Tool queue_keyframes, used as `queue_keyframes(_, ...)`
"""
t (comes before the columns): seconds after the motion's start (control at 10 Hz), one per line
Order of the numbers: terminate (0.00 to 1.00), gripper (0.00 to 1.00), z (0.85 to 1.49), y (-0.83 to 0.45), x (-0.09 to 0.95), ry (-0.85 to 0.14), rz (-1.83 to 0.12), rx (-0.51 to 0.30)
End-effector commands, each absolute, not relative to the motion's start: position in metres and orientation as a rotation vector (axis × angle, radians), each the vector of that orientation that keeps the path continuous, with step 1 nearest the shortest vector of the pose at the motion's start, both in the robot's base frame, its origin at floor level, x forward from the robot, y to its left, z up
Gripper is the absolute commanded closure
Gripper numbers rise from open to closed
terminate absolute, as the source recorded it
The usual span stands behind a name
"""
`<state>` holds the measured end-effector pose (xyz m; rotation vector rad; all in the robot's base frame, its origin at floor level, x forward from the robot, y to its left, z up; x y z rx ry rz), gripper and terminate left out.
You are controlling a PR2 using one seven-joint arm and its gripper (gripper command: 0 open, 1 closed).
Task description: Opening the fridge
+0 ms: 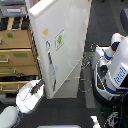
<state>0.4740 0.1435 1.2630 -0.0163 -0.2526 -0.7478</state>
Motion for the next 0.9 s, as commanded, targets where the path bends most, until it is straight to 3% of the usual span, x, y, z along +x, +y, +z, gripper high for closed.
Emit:
queue_keyframes(0.1,0.00,0.00,1.175,0.243,0.544,-0.157,-0.589,-0.003)
queue_keyframes(0.5,0.00,0.00,1.078,0.387,0.661,-0.044,-0.319,0.029)
queue_keyframes(0.9,0.00,0.00,1.019,0.440,0.765,0.028,-0.129,0.070)
